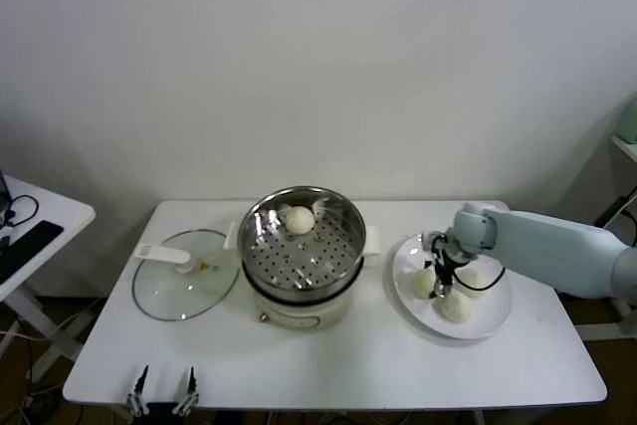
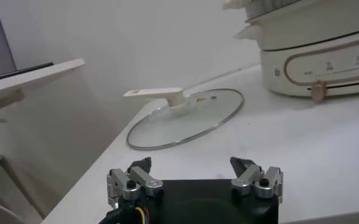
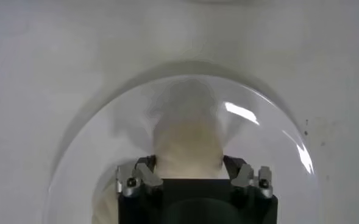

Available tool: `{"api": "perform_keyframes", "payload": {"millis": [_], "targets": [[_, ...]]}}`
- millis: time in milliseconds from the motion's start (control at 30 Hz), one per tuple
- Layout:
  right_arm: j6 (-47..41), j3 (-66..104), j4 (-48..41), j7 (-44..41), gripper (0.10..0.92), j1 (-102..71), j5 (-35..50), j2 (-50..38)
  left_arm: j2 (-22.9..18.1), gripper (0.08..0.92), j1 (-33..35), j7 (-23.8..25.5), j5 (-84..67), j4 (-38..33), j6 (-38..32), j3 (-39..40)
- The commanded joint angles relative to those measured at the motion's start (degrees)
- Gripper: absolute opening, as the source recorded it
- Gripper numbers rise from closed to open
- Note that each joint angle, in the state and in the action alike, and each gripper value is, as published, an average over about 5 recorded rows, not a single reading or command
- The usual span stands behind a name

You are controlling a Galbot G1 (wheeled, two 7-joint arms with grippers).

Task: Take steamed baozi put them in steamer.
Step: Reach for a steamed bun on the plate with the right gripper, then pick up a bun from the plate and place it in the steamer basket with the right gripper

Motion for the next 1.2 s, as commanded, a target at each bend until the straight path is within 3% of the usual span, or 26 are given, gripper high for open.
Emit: {"api": "perform_keyframes", "payload": {"millis": [33, 233, 433, 767, 1200], "targets": [[0.24, 0.59, -0.28, -0.34, 0.704, 0.17, -0.16, 0.18, 0.12, 0.823, 0.14, -0.02, 0.22, 0.03, -0.17, 0.02], [1.18, -3.9, 4.29, -2.04, 0.688, 7.94, 1.96, -2.27, 0.13, 0.823, 0.27, -0.05, 0.25, -0.38, -0.1, -0.21], [1.57, -16.65, 14.23, -4.98, 0.687, 26.81, 10.2, -4.74, 0.2, 0.823, 0.26, -0.04, 0.23, -0.43, -0.22, -0.59], [1.23, -22.77, 19.2, -9.75, 0.687, 48.14, 23.05, -0.18, -0.02, 0.823, 0.28, -0.08, 1.19, 0.23, -0.82, -0.04], [-8.08, -7.96, 18.5, -3.73, 0.687, 41.65, 32.34, 15.24, 0.11, 0.823, 0.04, -0.09, 1.45, 0.2, -0.93, -0.12]]}}
